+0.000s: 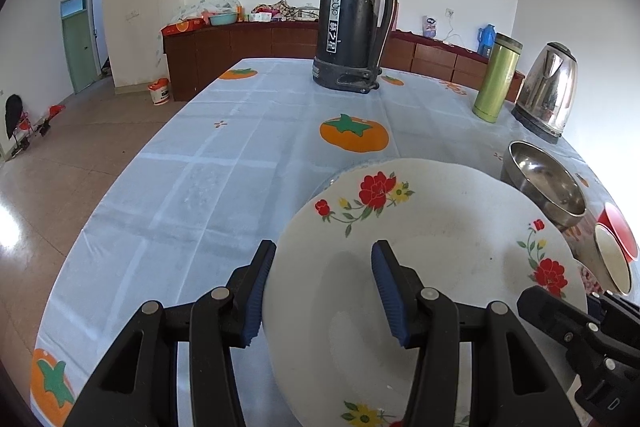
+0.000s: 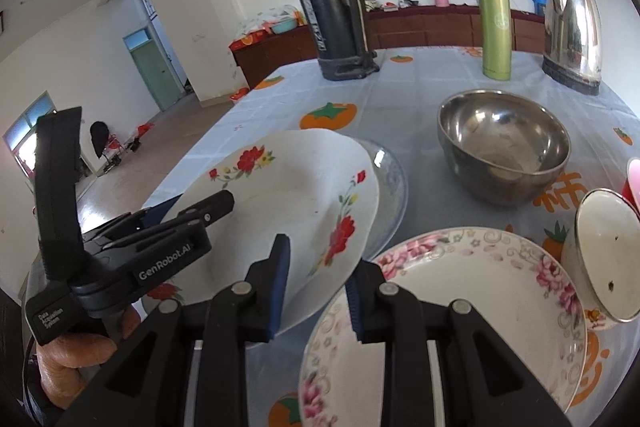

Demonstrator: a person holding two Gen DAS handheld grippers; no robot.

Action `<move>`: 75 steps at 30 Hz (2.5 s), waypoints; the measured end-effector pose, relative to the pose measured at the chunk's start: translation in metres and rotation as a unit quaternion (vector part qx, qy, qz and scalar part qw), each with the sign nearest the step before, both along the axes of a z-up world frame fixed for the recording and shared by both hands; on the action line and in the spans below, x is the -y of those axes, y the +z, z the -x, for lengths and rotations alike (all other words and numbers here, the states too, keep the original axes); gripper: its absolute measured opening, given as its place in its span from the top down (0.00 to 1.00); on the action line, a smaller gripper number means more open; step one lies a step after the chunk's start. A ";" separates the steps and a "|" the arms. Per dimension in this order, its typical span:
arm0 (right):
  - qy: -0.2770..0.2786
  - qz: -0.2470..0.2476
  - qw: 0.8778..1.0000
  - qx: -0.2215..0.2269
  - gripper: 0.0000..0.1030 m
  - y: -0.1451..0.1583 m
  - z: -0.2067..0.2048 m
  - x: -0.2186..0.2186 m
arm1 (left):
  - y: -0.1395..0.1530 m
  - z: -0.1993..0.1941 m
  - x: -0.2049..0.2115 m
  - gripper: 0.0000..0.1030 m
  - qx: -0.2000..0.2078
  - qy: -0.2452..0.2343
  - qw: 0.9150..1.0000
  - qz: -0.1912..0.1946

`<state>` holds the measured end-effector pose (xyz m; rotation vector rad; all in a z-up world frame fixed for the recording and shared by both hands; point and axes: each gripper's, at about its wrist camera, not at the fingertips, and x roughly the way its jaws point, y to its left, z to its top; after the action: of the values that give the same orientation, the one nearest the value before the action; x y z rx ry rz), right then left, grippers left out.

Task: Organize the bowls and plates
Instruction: 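Lift the red-flower plate with the left gripper toward the blue-patterned plate, then lower the red-flower plate onto the blue-patterned plate and open the left gripper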

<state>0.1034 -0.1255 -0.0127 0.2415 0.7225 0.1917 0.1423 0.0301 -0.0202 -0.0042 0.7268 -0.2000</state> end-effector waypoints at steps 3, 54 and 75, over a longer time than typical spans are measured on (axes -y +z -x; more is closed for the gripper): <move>-0.006 0.002 1.000 -0.003 0.74 -0.003 -0.003 0.003 | -0.001 -0.005 0.004 0.49 0.001 0.000 1.000 -0.001; -0.048 0.060 0.996 -0.050 0.53 -0.007 -0.015 0.003 | -0.016 -0.018 0.043 0.48 0.018 0.001 0.995 -0.101; -0.099 0.029 0.992 0.070 0.30 0.021 0.022 0.024 | -0.005 0.006 0.027 0.25 0.064 0.045 0.994 -0.076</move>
<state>0.0813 -0.1491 0.0084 0.2400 0.5607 -0.0013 0.1358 0.0034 -0.0254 0.1191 0.6116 -0.0572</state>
